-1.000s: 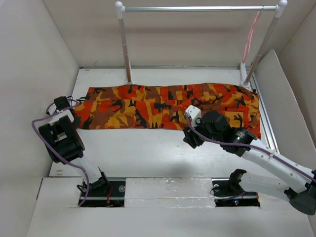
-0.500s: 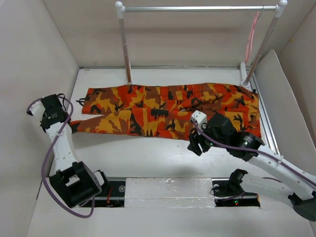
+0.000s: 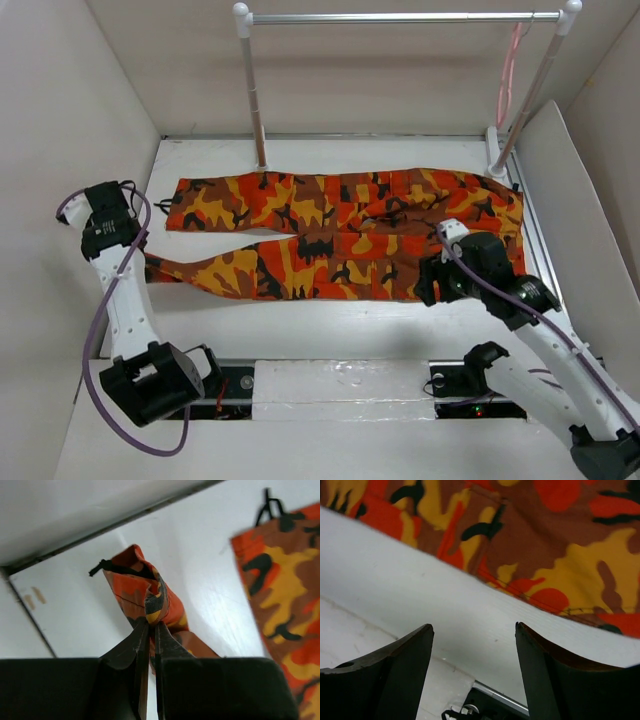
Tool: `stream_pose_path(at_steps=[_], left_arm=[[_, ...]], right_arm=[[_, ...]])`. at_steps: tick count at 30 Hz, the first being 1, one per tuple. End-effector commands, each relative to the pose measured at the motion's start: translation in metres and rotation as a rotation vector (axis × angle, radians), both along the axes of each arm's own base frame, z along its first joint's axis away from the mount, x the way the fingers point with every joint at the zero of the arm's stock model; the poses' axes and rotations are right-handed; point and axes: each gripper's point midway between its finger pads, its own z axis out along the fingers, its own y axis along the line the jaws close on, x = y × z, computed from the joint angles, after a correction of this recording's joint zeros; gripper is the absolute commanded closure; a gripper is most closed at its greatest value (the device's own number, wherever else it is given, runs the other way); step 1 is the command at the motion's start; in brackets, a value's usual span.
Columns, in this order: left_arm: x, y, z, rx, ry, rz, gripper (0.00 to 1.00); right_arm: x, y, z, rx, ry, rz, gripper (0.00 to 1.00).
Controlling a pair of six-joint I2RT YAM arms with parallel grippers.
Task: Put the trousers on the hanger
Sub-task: Fold the trousers at the center of the board.
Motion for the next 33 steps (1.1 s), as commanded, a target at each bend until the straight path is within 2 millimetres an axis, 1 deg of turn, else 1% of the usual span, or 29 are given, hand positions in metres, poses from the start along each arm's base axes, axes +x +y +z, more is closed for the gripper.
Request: stream_pose_path(at_steps=[1,2,3,4,5,6,7,8,9,11,12,13,14,15,16,17,18,19,20,21,22,23,25,26,27,28,29,33], left_arm=[[0.026,-0.032,0.046,-0.016,-0.199,-0.125,1.0],[0.03,-0.037,0.053,-0.005,-0.224,-0.148,1.0],[0.03,-0.041,0.06,0.002,-0.245,-0.164,1.0],[0.03,-0.05,0.071,-0.002,-0.292,-0.198,1.0],[0.033,-0.063,0.08,0.0,-0.322,-0.247,1.0],[0.035,-0.072,0.086,-0.003,-0.35,-0.281,1.0],[0.038,-0.085,0.097,-0.015,-0.407,-0.336,1.0],[0.04,-0.096,0.102,-0.023,-0.434,-0.382,1.0],[0.04,-0.102,0.105,-0.029,-0.453,-0.402,1.0],[0.04,-0.112,0.121,-0.035,-0.51,-0.445,1.0],[0.04,-0.114,0.124,-0.042,-0.525,-0.449,1.0],[0.039,-0.121,0.131,-0.05,-0.553,-0.476,1.0],[0.039,-0.123,0.134,-0.053,-0.564,-0.481,1.0],[0.04,-0.129,0.134,-0.068,-0.575,-0.495,1.0],[0.039,-0.135,0.138,-0.079,-0.591,-0.52,1.0],[0.039,-0.139,0.134,-0.088,-0.593,-0.534,1.0],[0.039,-0.139,0.134,-0.088,-0.593,-0.534,1.0],[0.039,-0.139,0.134,-0.082,-0.597,-0.532,1.0],[0.038,-0.138,0.128,-0.081,-0.587,-0.53,1.0],[0.038,-0.137,0.127,-0.075,-0.586,-0.533,1.0],[0.038,-0.137,0.129,-0.061,-0.599,-0.537,1.0],[0.038,-0.137,0.124,-0.063,-0.591,-0.537,1.0],[0.04,-0.137,0.123,-0.058,-0.599,-0.547,1.0],[0.04,-0.137,0.116,-0.061,-0.585,-0.55,1.0],[0.041,-0.138,0.112,-0.064,-0.576,-0.558,1.0],[0.041,-0.139,0.113,-0.064,-0.581,-0.56,1.0],[0.041,-0.139,0.108,-0.066,-0.567,-0.564,1.0],[0.04,-0.138,0.103,-0.065,-0.551,-0.567,1.0]], right_arm=[[0.01,-0.024,-0.015,0.013,0.068,-0.2,0.29],[0.014,-0.028,-0.021,0.017,0.09,-0.248,0.29],[0.024,-0.03,-0.021,0.052,0.088,-0.307,0.3],[0.028,-0.034,-0.031,0.045,0.117,-0.346,0.3],[0.031,-0.043,-0.038,0.035,0.135,-0.41,0.31],[0.036,-0.061,-0.042,0.04,0.159,-0.529,0.32],[0.039,-0.073,-0.045,0.033,0.168,-0.594,0.33],[0.041,-0.09,-0.044,0.015,0.163,-0.681,0.34],[0.041,-0.116,-0.045,0.013,0.167,-0.814,0.34],[0.037,-0.15,-0.049,-0.025,0.166,-0.968,0.35],[0.034,-0.165,-0.049,-0.046,0.183,-1.046,0.35],[0.029,-0.189,-0.051,-0.054,0.198,-1.164,0.35],[0.026,-0.201,-0.054,-0.052,0.214,-1.221,0.35],[0.025,-0.21,-0.061,-0.045,0.238,-1.272,0.35],[0.019,-0.223,-0.064,-0.032,0.253,-1.344,0.35],[0.017,-0.235,-0.068,-0.044,0.267,-1.392,0.35],[0.016,-0.234,-0.072,-0.05,0.291,-1.391,0.35],[0.012,-0.245,-0.071,-0.093,0.294,-1.431,0.35],[0.007,-0.254,-0.074,-0.109,0.314,-1.465,0.35],[0.007,-0.261,-0.076,-0.123,0.318,-1.47,0.35],[0.006,-0.263,-0.086,-0.117,0.372,-1.472,0.34],[0.001,-0.27,-0.091,-0.109,0.398,-1.494,0.34],[0.005,-0.276,-0.102,-0.089,0.425,-1.476,0.35],[0.007,-0.277,-0.106,-0.072,0.424,-1.461,0.35],[0.018,-0.283,-0.107,-0.041,0.39,-1.435,0.35],[0.019,-0.282,-0.107,-0.03,0.39,-1.428,0.35],[0.022,-0.284,-0.109,-0.035,0.387,-1.413,0.36],[0.039,-0.288,-0.106,-0.015,0.329,-1.357,0.36]])
